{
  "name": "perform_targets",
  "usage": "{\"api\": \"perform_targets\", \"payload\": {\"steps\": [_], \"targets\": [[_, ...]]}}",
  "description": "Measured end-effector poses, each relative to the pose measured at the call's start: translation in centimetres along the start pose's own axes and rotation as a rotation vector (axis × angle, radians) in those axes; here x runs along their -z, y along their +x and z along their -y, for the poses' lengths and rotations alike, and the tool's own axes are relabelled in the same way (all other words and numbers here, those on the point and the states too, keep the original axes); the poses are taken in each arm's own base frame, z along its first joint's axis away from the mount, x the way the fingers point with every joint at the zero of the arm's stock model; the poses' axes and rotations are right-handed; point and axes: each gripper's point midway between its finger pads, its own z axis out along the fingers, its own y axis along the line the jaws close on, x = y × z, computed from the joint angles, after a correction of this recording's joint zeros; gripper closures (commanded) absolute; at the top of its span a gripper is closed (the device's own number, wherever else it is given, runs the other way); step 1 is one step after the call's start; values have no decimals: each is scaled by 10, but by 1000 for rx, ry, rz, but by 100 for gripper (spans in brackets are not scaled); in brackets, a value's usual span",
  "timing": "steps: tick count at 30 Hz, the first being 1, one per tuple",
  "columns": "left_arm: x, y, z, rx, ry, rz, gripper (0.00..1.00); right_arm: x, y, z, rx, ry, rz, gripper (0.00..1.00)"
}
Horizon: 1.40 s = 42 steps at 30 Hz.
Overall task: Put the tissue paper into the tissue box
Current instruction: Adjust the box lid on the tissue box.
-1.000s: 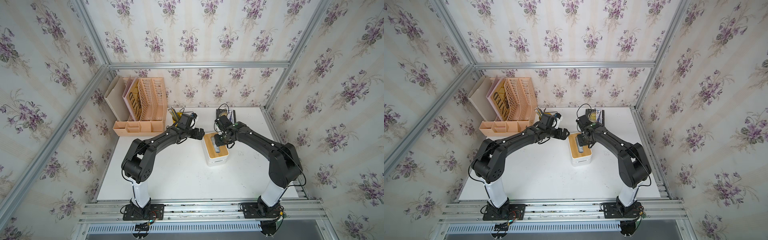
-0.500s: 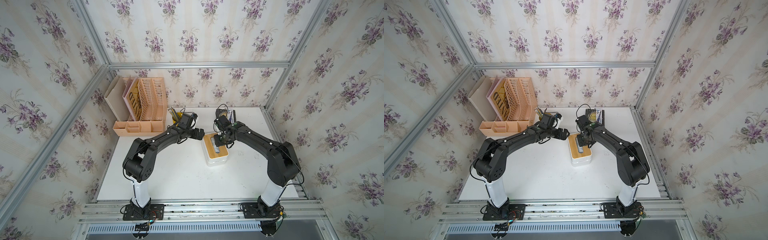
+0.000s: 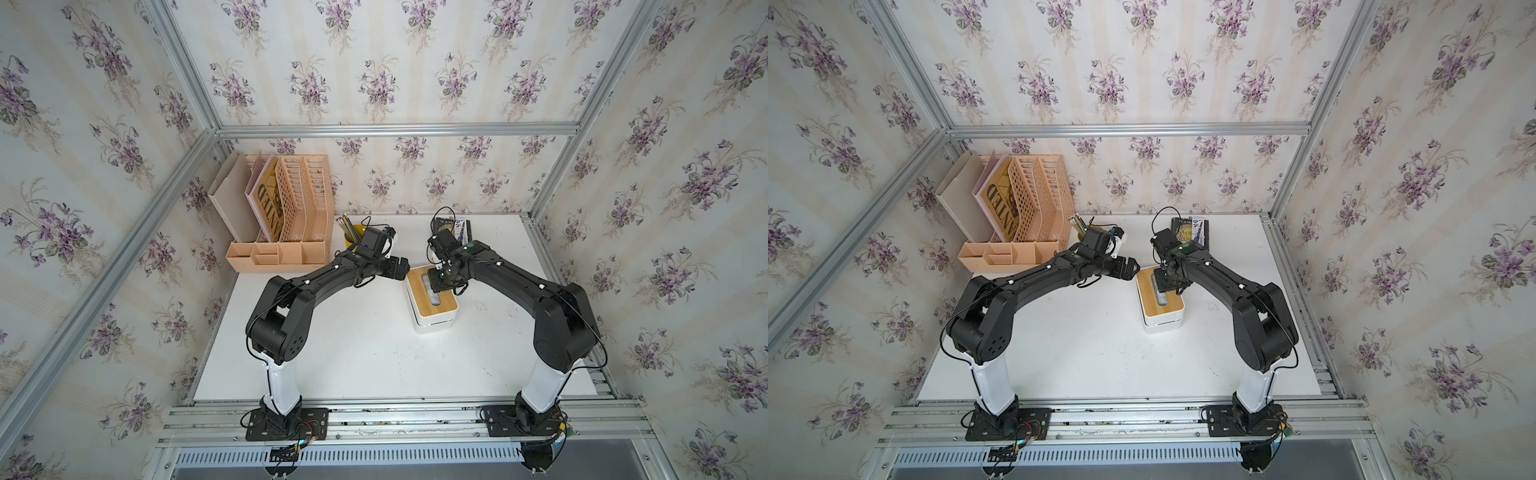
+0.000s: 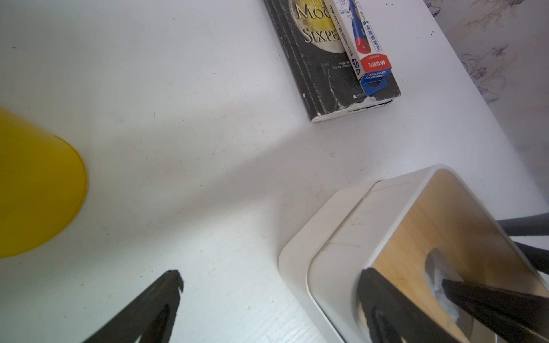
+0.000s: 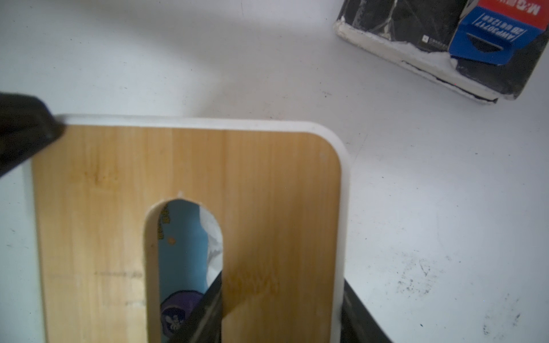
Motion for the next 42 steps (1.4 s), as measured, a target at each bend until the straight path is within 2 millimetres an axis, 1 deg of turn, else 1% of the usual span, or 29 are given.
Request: {"api": "perform_targets", "payload": {"steps": [8, 20, 26, 30, 32, 42], "targets": [[-4, 10, -4, 6, -17, -41, 4, -12, 5, -1, 0, -7, -17, 76], [-8, 12, -6, 9, -22, -58, 4, -20, 7, -1, -2, -11, -9, 76], [-6, 14, -5, 10, -20, -61, 4, -13, 5, -1, -9, -19, 30, 77], [-3, 4, -1, 5, -1, -26, 4, 0, 3, 0, -14, -18, 62, 78], [-3, 1, 0, 3, 4, -15, 4, 2, 2, 1, -20, -16, 69, 77], [-3, 7, -3, 4, -10, -34, 4, -11, 8, 0, -32, -25, 66, 77]]}}
